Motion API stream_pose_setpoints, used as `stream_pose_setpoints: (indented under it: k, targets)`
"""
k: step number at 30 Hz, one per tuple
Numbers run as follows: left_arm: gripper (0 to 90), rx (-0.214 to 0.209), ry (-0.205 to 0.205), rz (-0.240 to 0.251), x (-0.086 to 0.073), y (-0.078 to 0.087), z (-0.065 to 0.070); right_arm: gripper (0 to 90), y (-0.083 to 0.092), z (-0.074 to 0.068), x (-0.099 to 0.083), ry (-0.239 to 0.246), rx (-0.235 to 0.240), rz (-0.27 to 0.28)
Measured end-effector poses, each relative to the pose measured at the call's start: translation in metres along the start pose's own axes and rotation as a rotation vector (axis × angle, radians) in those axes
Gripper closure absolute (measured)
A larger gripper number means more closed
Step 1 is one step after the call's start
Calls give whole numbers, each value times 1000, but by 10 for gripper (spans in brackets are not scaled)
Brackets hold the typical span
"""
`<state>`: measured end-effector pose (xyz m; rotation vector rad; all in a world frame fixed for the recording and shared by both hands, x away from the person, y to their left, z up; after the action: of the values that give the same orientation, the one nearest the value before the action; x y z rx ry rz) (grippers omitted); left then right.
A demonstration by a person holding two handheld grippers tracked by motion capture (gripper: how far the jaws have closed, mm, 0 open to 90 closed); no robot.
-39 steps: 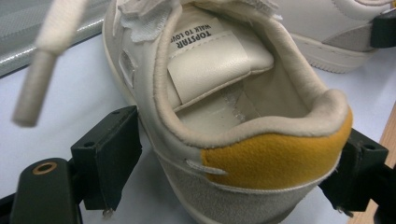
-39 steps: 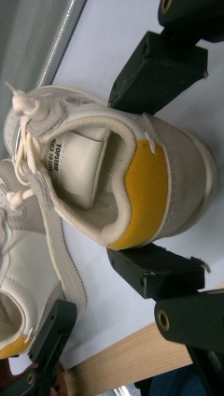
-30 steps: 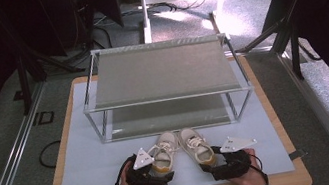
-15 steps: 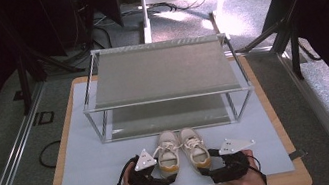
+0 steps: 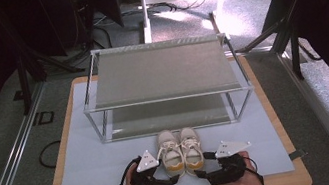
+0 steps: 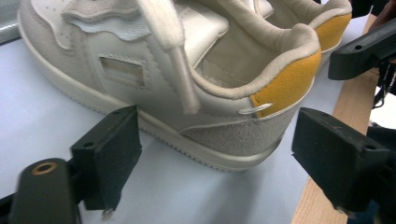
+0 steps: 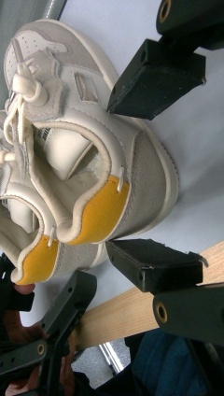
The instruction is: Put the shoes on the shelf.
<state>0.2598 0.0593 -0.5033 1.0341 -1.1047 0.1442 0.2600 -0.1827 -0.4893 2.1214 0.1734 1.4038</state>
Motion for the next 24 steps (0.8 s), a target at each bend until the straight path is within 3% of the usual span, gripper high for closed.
stream_pose_setpoints:
  k: [4, 8, 11, 13, 17, 19, 24]
  targets:
    - [221, 1, -1, 21, 0, 8, -2, 343, 6, 0, 1, 7, 12, 3]
    - [261, 12, 36, 74, 5, 24, -10, 417, 20, 0, 7, 6, -3, 53]
    - [321, 28, 71, 110, 10, 34, -16, 493, 30, 2, 13, 1, -29, 103]
    - [369, 55, 88, 106, 14, 36, -21, 547, 32, 3, 17, 5, -45, 117]
    - [496, 69, 126, 84, 19, 33, -27, 710, 30, 4, 27, 33, -133, 81]
    - [541, 65, 130, 77, 20, 30, -26, 710, 27, 4, 31, 29, -140, 81]
    - [552, 86, 138, 69, 25, 28, -26, 654, 15, 4, 36, 20, -173, 42]
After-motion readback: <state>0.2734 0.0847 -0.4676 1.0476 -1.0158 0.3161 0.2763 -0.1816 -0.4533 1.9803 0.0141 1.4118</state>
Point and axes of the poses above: each handheld gripper's, and its own axes: y roughly backward along the jaws, x roughly out of its top, z roughly to its right, the point moved 3 cm from there along -y, roughly forward along the jaws, and after that the axes turned 13 degrees about x, right-handed, at the moved point
